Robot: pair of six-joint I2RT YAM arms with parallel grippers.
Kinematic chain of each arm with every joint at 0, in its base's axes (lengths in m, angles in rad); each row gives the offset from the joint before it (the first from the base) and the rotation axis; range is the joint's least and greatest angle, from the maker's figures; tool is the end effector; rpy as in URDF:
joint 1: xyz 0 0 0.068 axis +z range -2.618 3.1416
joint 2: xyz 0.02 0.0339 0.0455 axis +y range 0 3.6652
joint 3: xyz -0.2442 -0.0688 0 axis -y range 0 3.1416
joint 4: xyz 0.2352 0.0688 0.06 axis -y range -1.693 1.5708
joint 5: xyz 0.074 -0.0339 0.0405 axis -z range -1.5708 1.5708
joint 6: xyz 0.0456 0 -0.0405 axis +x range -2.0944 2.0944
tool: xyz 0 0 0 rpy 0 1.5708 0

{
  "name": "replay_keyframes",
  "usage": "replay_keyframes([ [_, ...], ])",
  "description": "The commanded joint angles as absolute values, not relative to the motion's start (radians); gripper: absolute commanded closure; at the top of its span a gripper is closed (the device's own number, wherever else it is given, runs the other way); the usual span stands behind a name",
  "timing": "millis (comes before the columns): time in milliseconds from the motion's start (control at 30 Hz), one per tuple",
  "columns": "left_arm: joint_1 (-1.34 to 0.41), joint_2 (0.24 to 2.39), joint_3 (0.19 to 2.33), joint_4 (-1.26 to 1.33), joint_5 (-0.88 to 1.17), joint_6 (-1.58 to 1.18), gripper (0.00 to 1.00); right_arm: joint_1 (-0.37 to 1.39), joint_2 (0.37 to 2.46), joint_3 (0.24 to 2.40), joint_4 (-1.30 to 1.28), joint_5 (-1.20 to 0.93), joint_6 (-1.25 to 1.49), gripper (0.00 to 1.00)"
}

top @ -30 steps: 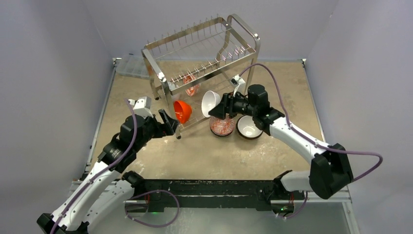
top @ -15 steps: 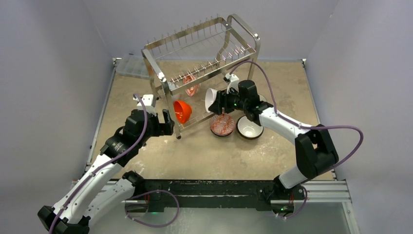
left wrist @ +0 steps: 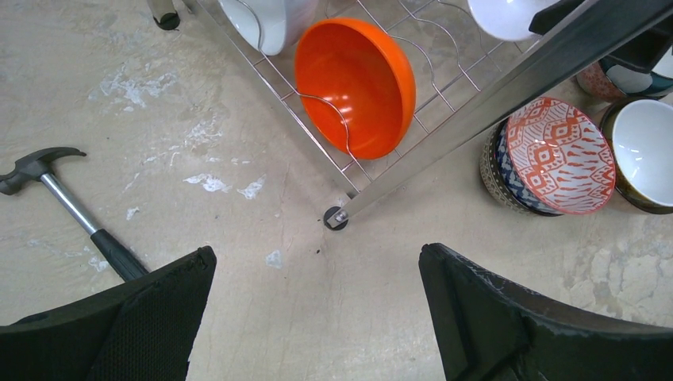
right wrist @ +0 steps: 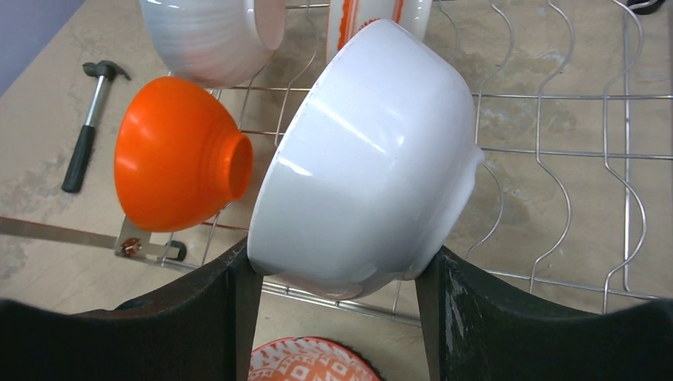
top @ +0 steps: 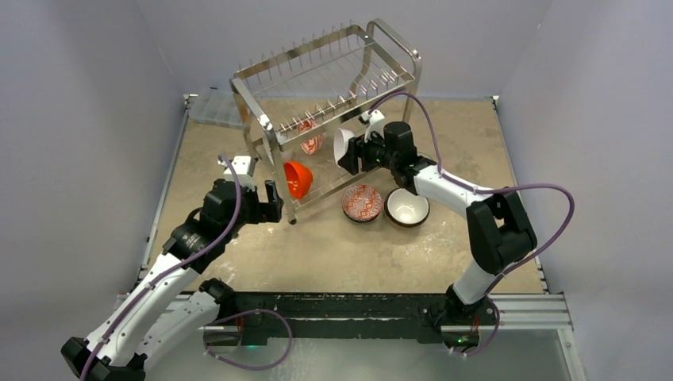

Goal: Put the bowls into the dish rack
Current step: Move the dish rack to the center of the board.

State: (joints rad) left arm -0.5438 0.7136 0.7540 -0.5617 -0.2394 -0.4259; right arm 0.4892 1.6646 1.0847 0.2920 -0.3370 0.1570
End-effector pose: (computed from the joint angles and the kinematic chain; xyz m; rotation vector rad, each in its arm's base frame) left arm 0.1515 -0.0790 0.2839 -0.0221 2.0937 -0.3413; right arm 0.3325 0.1941 0.2447 -0.5512 1.8305 0.7556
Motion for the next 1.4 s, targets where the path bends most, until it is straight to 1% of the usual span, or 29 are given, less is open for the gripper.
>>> replay_keyframes([
  [0,-0.546,0.708,0.751,-0.522,-0.242,-0.406,0.01,0.496,1.69,1.168,0.337,-0.252,0.11,1.0],
  [233,-0.546,0.707,0.751,-0.52,-0.24,-0.406,0.01,0.5,1.736,1.192,0.39,-0.214,0.159,1.0],
  [400,-0.546,0.699,0.751,-0.497,-0.199,-0.388,0.02,0.504,1.742,1.179,0.422,-0.258,0.207,1.0],
  [500,-0.546,0.671,0.735,-0.404,-0.166,-0.348,0.06,0.505,1.71,1.137,0.447,-0.284,0.244,1.0],
  [700,-0.545,0.625,0.662,-0.101,-0.208,-0.268,0.06,0.509,1.628,1.041,0.477,-0.308,0.295,1.0],
  [767,-0.546,0.655,0.661,-0.028,-0.24,-0.251,0.07,0.514,1.604,1.017,0.48,-0.305,0.292,1.0],
  [867,-0.546,0.734,0.683,0.058,-0.235,-0.21,0.08,0.528,1.577,0.998,0.475,-0.319,0.251,1.0],
  [1033,-0.546,0.886,0.727,0.151,-0.146,-0.147,0.13,0.554,1.557,0.991,0.465,-0.355,0.166,1.0],
  [1133,-0.546,0.931,0.742,0.177,-0.101,-0.129,0.21,0.554,1.544,0.979,0.504,-0.432,0.144,1.0],
  [1167,-0.546,0.937,0.743,0.182,-0.091,-0.126,0.25,0.555,1.541,0.977,0.511,-0.431,0.144,1.0],
  [1200,-0.546,0.94,0.742,0.185,-0.086,-0.124,0.32,0.555,1.539,0.975,0.515,-0.429,0.147,1.0],
  [1233,-0.545,0.938,0.74,0.186,-0.084,-0.12,0.35,0.555,1.535,0.972,0.522,-0.431,0.14,1.0],
  [1267,-0.546,0.936,0.738,0.184,-0.077,-0.116,0.43,0.555,1.53,0.967,0.533,-0.429,0.135,1.0],
  [1333,-0.546,0.925,0.739,0.168,-0.065,-0.095,0.57,0.558,1.508,0.95,0.558,-0.361,0.169,1.0],
  [1367,-0.546,0.918,0.738,0.157,-0.058,-0.086,0.67,0.558,1.496,0.938,0.574,-0.35,0.165,1.0],
])
